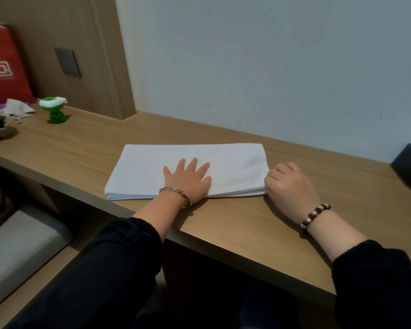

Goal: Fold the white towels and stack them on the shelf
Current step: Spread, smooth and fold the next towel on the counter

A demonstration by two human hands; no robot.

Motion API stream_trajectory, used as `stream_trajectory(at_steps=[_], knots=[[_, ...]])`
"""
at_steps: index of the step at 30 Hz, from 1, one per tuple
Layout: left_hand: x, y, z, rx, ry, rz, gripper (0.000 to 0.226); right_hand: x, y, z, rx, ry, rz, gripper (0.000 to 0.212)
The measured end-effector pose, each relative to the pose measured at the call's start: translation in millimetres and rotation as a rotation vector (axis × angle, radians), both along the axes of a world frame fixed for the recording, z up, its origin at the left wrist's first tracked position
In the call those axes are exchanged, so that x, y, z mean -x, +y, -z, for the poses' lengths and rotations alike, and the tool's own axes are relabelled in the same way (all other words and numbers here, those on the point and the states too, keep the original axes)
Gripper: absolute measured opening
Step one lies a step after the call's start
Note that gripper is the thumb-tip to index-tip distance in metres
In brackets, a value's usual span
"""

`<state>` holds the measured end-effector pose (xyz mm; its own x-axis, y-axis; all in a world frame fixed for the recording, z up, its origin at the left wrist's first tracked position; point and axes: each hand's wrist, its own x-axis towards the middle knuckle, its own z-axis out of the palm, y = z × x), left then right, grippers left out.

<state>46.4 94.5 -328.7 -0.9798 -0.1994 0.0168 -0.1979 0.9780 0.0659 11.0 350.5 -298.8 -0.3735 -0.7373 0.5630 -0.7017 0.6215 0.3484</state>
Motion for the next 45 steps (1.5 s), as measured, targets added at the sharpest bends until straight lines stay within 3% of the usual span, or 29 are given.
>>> stream_trajectory(at_steps=[4,8,12,15,17,19,23,27,31,33,40,45], knots=[[-1,1,0,-0.003,0.005,-0.008,0.054,-5,-3,0,-0.058,-0.099,0.097,0.027],[-4,3,0,0.006,0.009,-0.009,0.055,-11,-11,-5,-0.206,-0.192,0.28,0.015],[-5,5,-1,0.007,0.018,-0.017,0.054,-12,-49,-14,-0.086,-0.265,0.33,0.026],[-5,5,0,0.017,0.018,-0.014,0.055,-5,-84,-2,0.022,-0.58,0.323,0.042],[-5,4,0,0.014,0.019,-0.016,0.055,4,-89,12,-0.101,-0.768,0.404,0.055],[-6,4,1,0.011,0.024,-0.021,0.056,17,-81,17,-0.152,-0.838,0.464,0.06],[-9,9,1,-0.001,0.026,-0.031,0.056,32,-66,13,-0.117,-0.848,0.544,0.062],[-14,16,1,-0.007,0.026,-0.05,0.056,43,-65,3,-0.206,-0.853,0.631,0.061],[-16,20,-3,-0.007,0.013,-0.063,0.056,64,-100,-15,-0.117,-0.783,0.455,0.052],[-17,20,-4,-0.001,0.005,-0.065,0.057,66,-117,-3,-0.192,-0.792,0.326,0.054],[-19,19,-5,-0.012,-0.015,-0.055,0.058,96,-103,17,-0.137,-0.823,0.484,0.059],[-28,24,-13,0.02,-0.059,-0.029,0.058,88,-101,17,-0.177,-0.81,0.476,0.06]])
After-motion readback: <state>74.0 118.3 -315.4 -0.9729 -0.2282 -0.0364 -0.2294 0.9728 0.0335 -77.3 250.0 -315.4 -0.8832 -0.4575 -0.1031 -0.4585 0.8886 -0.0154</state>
